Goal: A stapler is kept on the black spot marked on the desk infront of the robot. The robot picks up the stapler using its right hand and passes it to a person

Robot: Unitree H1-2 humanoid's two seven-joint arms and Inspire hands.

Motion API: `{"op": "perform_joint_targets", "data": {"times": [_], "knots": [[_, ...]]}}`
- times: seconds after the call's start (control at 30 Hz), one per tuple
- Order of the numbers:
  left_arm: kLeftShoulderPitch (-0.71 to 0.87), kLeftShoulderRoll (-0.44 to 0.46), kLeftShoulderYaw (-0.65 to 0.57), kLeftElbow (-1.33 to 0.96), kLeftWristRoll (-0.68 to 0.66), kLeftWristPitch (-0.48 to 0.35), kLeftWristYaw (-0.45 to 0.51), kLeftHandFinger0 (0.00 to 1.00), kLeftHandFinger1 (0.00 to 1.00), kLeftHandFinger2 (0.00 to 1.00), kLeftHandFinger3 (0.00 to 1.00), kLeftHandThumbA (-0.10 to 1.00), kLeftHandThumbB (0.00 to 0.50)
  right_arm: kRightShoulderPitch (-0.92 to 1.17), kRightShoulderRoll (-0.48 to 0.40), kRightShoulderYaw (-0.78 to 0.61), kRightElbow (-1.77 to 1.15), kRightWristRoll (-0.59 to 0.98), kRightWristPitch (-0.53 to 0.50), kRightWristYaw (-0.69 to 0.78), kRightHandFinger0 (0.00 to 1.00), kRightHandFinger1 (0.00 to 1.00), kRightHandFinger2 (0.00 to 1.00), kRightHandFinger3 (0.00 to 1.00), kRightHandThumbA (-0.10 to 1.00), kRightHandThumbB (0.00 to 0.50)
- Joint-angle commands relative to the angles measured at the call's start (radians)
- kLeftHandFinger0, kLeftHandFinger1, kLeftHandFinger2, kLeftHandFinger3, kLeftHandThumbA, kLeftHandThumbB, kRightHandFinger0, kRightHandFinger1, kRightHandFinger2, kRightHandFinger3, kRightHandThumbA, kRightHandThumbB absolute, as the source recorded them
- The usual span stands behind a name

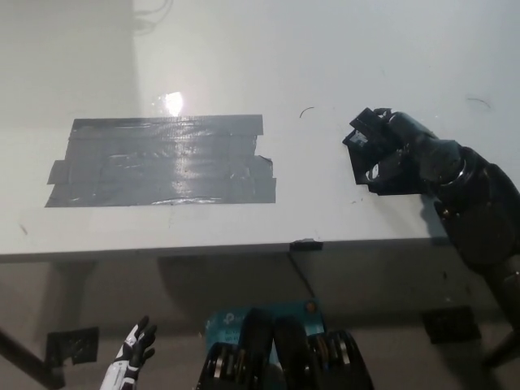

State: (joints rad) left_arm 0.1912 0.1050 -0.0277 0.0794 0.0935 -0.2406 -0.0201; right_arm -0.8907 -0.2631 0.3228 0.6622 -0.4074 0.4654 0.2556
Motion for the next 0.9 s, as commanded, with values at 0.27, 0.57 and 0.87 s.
{"op": "perform_joint_targets", "data": {"times": [0.27,0.57,0.87], "knots": [[0.001,0.013,-0.002,-0.03,-0.015,-0.011,-0.017,1.0,1.0,1.0,1.0,1.0,0.464,-0.105,0.006,0.088,0.186,-0.187,0.005,-0.097,0.02,0.1,0.29,1.0,-0.09,0.222],[-0.009,0.017,-0.001,-0.035,-0.004,-0.017,-0.012,1.0,1.0,1.0,1.0,1.0,0.47,-0.089,-0.004,0.086,0.322,-0.178,-0.052,-0.314,0.02,0.09,0.3,1.0,-0.1,0.229],[-0.011,0.019,-0.005,-0.032,0.001,-0.017,-0.014,1.0,1.0,1.0,1.0,1.0,0.477,-0.055,-0.006,0.018,0.23,-0.116,-0.104,-0.339,0.0,0.0,0.07,0.47,-0.1,0.166]]}}
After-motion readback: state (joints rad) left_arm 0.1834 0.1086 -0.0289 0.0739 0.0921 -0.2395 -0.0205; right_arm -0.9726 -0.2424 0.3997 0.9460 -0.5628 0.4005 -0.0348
